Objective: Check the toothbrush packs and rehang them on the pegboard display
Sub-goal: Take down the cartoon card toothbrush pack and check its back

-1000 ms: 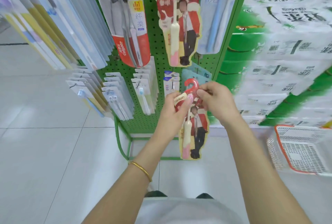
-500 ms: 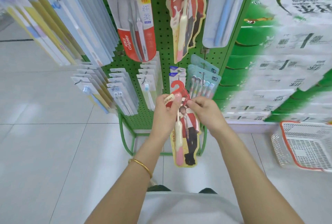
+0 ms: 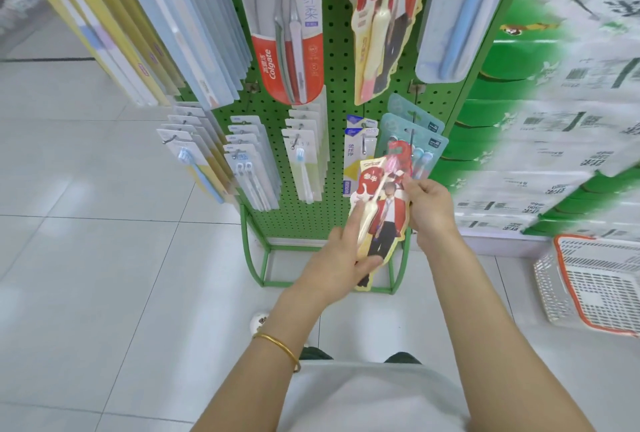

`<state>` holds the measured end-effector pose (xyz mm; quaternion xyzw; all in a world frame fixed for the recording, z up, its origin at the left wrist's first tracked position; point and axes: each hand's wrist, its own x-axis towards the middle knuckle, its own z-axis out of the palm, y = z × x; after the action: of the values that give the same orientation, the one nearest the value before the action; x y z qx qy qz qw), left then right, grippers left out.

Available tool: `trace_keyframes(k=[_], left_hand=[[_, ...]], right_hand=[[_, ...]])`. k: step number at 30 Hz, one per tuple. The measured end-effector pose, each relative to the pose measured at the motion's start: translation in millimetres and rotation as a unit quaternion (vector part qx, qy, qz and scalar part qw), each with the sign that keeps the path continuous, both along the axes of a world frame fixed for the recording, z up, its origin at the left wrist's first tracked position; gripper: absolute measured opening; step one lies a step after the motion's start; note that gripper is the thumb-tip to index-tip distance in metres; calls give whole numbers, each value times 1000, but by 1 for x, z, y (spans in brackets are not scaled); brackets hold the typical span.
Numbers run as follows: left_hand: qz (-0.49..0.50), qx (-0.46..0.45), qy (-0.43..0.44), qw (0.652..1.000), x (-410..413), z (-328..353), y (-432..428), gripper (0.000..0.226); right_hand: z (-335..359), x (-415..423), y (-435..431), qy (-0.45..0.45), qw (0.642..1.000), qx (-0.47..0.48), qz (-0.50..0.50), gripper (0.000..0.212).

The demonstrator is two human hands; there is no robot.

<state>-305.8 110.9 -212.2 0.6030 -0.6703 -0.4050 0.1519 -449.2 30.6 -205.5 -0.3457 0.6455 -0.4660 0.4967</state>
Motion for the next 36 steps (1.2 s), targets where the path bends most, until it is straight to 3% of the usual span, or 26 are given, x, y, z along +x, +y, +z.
trace_keyframes(k=[6,10,12,16,20,23,26,30,36], left_hand=[[-36,-13,-142,989,-3,5,1,115],[-34,-12,-192,981,-7,8,-2,107],[-25,28,-144,989,-6,8,-4,97],[24,121,54,991,4,10,-8,76],[89,203,253,942,14,12,-5,53],[106,224,318,915,18,8,-4,43],[140,236,346,897,17,5,-4,29],[202,199,291,914,12,1,-5,17],[307,109,239,915,8,7,-19,35]], right_hand=[[-4,-4,2,-15,1000,0,-16,32],[6,0,9,-55,998,6,2,33],[11,1,12,-73,997,10,37,30],[9,4,13,-64,994,32,80,30],[-1,8,14,13,993,74,94,19],[-4,10,16,-8,988,93,122,20],[-6,9,19,-24,987,88,129,13],[-4,2,17,-24,989,68,132,13],[6,-7,17,-22,980,27,194,14]])
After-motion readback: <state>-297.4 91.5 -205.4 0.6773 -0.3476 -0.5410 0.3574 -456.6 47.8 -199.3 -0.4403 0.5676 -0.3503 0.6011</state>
